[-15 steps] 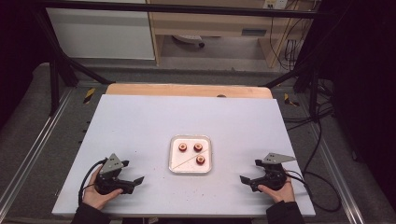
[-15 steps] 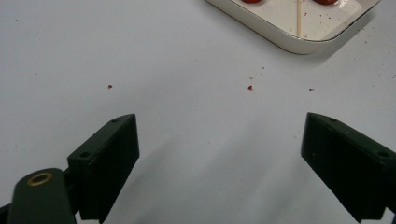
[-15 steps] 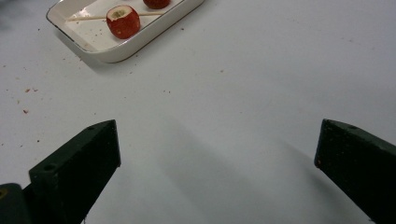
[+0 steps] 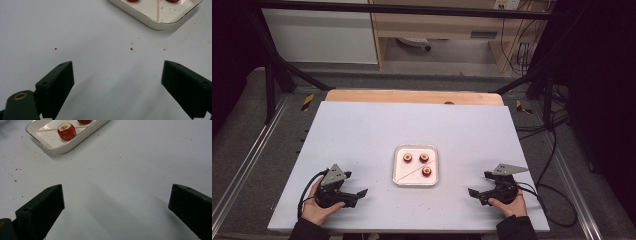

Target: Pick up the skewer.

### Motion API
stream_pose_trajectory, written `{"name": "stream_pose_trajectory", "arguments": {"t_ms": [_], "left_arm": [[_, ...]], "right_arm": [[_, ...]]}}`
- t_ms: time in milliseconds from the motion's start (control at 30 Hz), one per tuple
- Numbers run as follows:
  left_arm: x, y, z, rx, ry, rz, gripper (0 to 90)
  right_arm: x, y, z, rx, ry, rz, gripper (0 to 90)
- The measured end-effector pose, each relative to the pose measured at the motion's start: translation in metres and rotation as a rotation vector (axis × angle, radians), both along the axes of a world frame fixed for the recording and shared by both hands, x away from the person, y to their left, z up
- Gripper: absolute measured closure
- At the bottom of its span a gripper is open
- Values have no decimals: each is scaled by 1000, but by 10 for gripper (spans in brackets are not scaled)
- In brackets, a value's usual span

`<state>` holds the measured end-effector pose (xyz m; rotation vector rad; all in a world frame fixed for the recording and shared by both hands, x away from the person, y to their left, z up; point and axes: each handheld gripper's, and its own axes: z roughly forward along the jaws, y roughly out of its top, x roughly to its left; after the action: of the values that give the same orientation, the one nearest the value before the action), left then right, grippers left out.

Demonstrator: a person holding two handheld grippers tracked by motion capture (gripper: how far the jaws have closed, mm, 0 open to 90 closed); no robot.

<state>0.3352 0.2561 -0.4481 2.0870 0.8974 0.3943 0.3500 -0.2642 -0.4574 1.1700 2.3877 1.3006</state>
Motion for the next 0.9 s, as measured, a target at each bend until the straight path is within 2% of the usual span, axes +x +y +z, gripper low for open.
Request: {"name": "stream_pose_trajectory", "arguments": {"t_ms": [367, 900], "left_arm": [[1, -11, 2, 8, 7, -17, 108], [2, -33, 11, 15, 16, -49, 102]], "right_arm": [[0, 0, 0, -6, -1, 2, 6], [0, 2, -1, -20, 1, 10, 6]]}}
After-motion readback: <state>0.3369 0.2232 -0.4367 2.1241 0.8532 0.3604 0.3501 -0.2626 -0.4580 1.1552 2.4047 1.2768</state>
